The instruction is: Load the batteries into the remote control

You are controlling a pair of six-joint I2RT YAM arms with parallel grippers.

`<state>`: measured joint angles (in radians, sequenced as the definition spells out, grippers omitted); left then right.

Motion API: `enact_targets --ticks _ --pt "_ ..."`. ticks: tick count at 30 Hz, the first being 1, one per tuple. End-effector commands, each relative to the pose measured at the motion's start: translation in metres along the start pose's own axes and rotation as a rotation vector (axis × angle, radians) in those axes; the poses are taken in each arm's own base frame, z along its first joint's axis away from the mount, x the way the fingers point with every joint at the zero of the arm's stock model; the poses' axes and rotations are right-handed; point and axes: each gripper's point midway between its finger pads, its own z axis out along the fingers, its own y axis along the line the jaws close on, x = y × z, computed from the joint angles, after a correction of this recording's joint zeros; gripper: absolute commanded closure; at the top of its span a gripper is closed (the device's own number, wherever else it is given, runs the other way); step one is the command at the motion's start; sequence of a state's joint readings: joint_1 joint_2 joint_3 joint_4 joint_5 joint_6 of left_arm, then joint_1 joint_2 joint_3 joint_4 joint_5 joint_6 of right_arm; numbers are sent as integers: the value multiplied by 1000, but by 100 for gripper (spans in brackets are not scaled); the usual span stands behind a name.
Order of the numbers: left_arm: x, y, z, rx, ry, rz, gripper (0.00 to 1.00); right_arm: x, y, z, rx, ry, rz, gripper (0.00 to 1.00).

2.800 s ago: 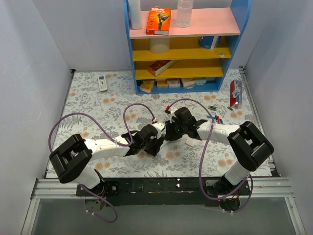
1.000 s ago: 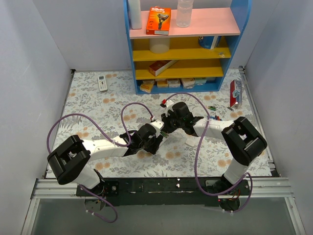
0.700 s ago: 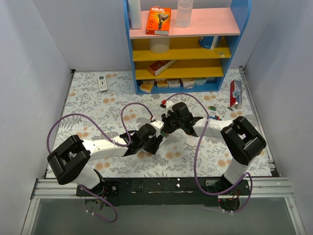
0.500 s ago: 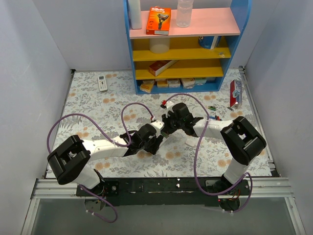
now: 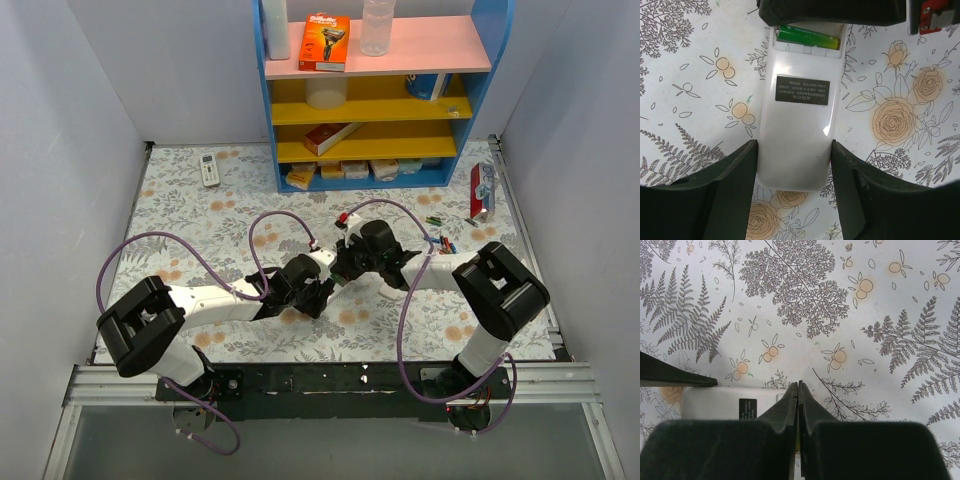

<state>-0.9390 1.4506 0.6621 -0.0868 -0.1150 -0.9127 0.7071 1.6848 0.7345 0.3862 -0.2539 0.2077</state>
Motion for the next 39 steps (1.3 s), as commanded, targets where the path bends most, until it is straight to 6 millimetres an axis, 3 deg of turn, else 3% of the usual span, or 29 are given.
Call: enact_targets --ticks 1,12,20,23,24,27,35,38,39 --pt "-22 7 -6 -42 -74 -23 60 31 2 -9 -15 55 -6 94" --pt "-22 8 -5 -49 -65 -40 60 67 -10 -17 86 85 -100 95" --pt "-22 8 -7 -46 -67 -34 60 34 -14 -25 167 27 -59 93" --pt "-24 9 -7 -56 -76 -40 57 12 -9 -36 183 -8 -43 84" --pt "-24 10 -7 -59 -77 -41 55 -1 -5 -41 186 -38 -41 75" --pt "-27 11 -8 -70 -87 -47 48 -9 -1 -55 197 -47 -31 59" --pt "-37 13 -18 -75 -138 -68 15 1 -25 -95 353 -41 95 40" --pt "-45 13 -25 -75 -160 -85 2 -2 -35 -114 412 -68 138 29" --pt "-48 12 -29 -73 -170 -90 2 -1 -40 -120 441 -64 148 23"
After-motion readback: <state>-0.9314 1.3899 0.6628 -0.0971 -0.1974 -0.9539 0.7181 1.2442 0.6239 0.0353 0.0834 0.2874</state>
